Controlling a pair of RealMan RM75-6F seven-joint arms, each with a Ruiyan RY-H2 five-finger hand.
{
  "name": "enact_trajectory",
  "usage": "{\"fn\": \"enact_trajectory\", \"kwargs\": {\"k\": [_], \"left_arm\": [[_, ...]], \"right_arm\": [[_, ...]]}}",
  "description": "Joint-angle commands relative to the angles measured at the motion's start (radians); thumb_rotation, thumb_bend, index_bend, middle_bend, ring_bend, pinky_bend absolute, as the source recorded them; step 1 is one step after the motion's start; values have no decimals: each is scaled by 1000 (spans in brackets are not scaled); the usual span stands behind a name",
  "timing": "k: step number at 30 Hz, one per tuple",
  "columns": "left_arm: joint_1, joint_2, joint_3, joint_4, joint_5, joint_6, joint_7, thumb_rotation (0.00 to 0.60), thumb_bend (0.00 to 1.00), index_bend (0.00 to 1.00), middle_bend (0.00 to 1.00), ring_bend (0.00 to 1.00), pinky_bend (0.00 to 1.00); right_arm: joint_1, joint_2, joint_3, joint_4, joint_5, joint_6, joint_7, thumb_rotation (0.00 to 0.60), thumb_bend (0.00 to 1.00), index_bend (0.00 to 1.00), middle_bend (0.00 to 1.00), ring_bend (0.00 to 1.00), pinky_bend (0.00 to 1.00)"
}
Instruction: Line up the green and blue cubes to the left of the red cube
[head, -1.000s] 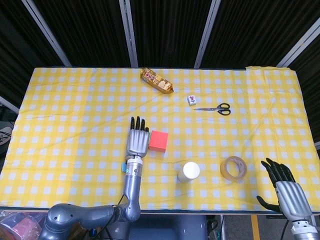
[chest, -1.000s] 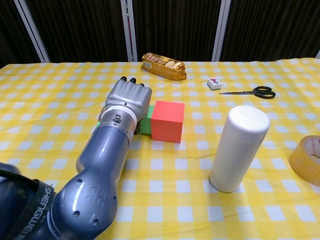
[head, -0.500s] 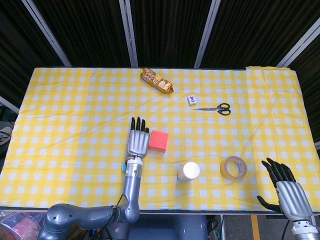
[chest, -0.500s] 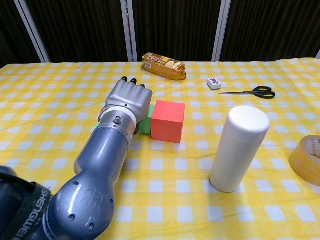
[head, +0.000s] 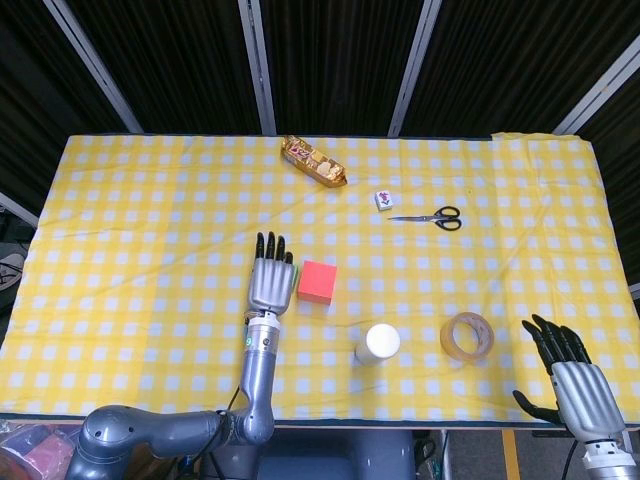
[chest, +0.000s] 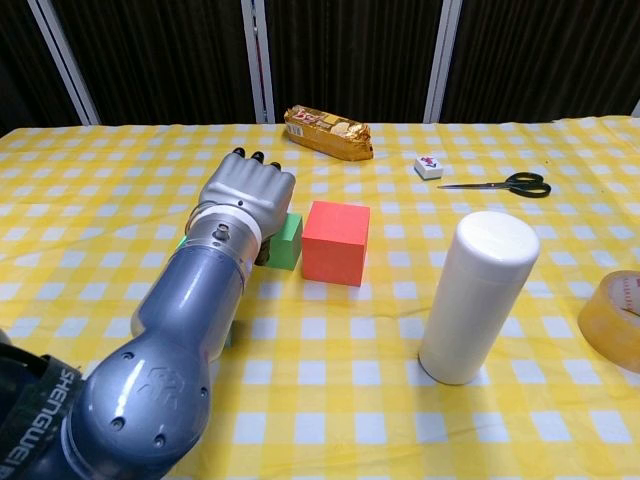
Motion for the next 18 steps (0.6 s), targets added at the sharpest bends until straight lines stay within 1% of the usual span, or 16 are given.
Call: {"fn": "enact_trajectory", "kwargs": {"k": [1,6,9,12,18], "left_arm": [[7,10,2,-17,1,4,-2,600,305,259,62,0,0],[14,33,7,-54,10,18,4,600,305,261,62,0,0],[19,40,6,-61,5,18,4,600,305,288,64,0,0],[18,36,9,-46,5,11,-5,600,305,305,66,0,0],[8,9,18,19,2,-11,-9,600,305,324,66,0,0]], "right_arm": [[1,-1,0,-1,-1,-2,-4,600,282,50,0,9,0],[0,-2,-1,-3,0,-2,-6,600,282,50,0,10,0],[-1,-3,-2,-3,-2,-1,-9,600,282,50,0,10,0],[-1,-3,-3,-6,-2,0,-11,600,282,50,0,10,0],[-1,-2,0,-3,5,-1,-6,600,282,50,0,10,0]]}}
